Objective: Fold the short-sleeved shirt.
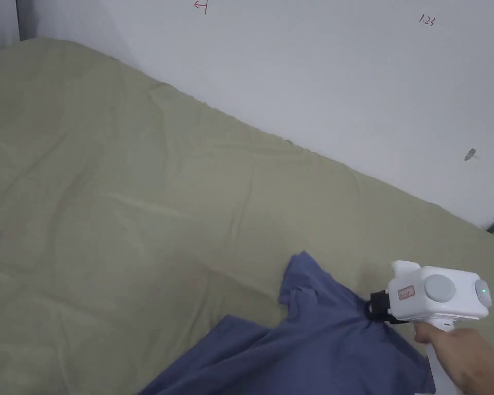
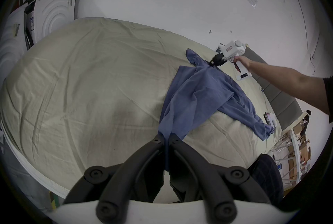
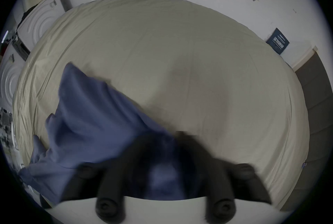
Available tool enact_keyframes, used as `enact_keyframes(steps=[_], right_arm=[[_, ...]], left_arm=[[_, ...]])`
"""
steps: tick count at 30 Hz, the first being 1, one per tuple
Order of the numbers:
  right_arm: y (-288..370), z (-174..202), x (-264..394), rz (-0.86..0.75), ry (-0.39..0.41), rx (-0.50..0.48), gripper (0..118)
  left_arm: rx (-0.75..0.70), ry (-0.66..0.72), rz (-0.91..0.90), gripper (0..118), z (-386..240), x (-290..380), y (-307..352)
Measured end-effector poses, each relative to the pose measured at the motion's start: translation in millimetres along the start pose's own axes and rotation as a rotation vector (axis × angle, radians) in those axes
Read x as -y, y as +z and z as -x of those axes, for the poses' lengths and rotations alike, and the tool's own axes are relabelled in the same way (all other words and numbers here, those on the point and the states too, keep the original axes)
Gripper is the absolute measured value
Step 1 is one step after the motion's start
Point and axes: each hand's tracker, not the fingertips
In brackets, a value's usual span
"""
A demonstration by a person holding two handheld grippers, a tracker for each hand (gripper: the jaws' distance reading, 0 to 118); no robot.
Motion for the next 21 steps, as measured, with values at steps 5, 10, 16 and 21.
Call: enact_keyframes(steps=[5, 10, 16, 21], right_arm=[[4, 6, 8, -0.001, -0.017, -0.008, 4], [39, 8, 16, -0.119, -0.018, -0.035, 4], [132, 7, 46, -0.327, -0.035, -0.091, 4], [235, 7, 83, -0.539, -0.060, -0.115, 4]], left_arm=[[-0.009, -0.016, -0.001, 0, 0, 0, 0], [-0.023, 0.002, -0.017, 0, -2, -11, -4], [-0.023, 0.002, -0.125, 0, -4, -44, -9], [0.029, -0.022, -0.230, 0, -29, -99, -13]])
